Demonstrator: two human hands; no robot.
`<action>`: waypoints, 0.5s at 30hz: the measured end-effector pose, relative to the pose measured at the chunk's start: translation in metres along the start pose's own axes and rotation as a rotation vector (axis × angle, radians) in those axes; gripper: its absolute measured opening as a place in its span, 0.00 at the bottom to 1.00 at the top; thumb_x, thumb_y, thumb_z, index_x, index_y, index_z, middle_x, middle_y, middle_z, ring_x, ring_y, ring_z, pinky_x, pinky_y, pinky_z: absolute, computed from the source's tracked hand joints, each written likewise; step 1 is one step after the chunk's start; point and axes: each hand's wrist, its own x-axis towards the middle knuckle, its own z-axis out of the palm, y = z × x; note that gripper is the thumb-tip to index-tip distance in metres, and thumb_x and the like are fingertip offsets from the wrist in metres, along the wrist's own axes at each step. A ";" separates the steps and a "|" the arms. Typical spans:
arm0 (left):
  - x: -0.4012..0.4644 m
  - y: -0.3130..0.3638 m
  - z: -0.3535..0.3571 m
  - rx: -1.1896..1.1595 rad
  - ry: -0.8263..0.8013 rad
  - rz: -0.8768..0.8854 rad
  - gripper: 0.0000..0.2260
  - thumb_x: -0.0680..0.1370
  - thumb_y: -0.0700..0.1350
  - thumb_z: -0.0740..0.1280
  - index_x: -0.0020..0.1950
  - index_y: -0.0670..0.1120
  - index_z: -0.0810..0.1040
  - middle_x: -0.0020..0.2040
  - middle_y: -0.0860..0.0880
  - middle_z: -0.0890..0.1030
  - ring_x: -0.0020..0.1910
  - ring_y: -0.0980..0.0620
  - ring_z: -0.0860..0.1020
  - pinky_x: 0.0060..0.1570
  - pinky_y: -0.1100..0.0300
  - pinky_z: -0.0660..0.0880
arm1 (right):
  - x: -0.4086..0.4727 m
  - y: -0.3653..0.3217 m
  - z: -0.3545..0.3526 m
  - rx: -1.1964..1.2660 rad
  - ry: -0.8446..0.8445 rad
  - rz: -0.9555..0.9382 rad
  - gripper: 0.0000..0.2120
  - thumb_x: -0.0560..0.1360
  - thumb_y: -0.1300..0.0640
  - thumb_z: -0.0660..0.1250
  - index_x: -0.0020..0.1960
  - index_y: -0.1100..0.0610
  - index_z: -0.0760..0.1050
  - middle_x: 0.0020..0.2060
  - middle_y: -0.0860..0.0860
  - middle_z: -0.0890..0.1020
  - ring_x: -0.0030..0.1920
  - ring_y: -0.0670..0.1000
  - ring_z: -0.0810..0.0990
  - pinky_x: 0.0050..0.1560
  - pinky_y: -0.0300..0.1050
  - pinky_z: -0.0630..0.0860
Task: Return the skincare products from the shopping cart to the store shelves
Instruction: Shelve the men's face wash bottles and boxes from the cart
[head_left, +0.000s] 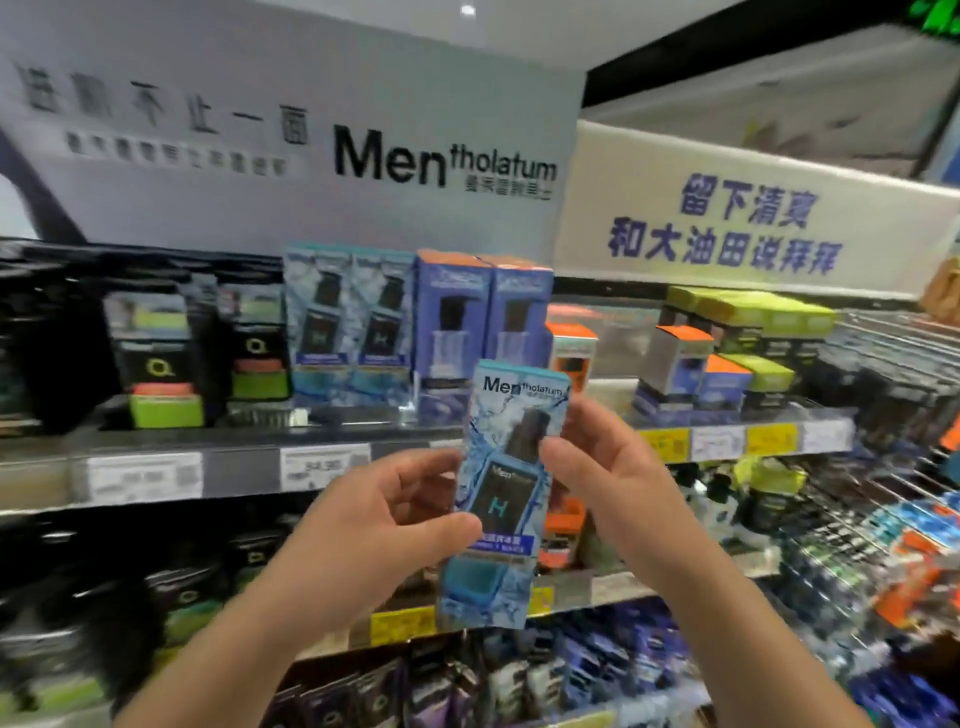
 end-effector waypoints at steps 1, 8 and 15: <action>-0.003 0.002 -0.009 0.006 0.007 0.009 0.17 0.76 0.42 0.75 0.62 0.57 0.81 0.53 0.52 0.87 0.53 0.53 0.85 0.58 0.49 0.82 | 0.010 -0.009 0.008 -0.025 -0.027 -0.023 0.17 0.76 0.44 0.73 0.64 0.44 0.78 0.55 0.48 0.86 0.56 0.50 0.85 0.52 0.50 0.83; -0.013 0.013 -0.056 0.080 0.135 0.081 0.17 0.76 0.44 0.75 0.56 0.65 0.79 0.51 0.58 0.86 0.51 0.59 0.84 0.56 0.56 0.81 | 0.080 -0.070 0.043 -0.281 -0.188 -0.104 0.23 0.67 0.43 0.79 0.59 0.47 0.79 0.51 0.49 0.86 0.49 0.52 0.86 0.51 0.54 0.84; -0.004 0.017 -0.079 0.092 0.379 0.171 0.20 0.77 0.51 0.74 0.65 0.66 0.75 0.51 0.64 0.85 0.51 0.62 0.83 0.53 0.60 0.81 | 0.132 -0.132 0.061 -0.689 -0.327 -0.189 0.21 0.66 0.42 0.77 0.56 0.47 0.80 0.48 0.48 0.86 0.50 0.51 0.85 0.58 0.54 0.82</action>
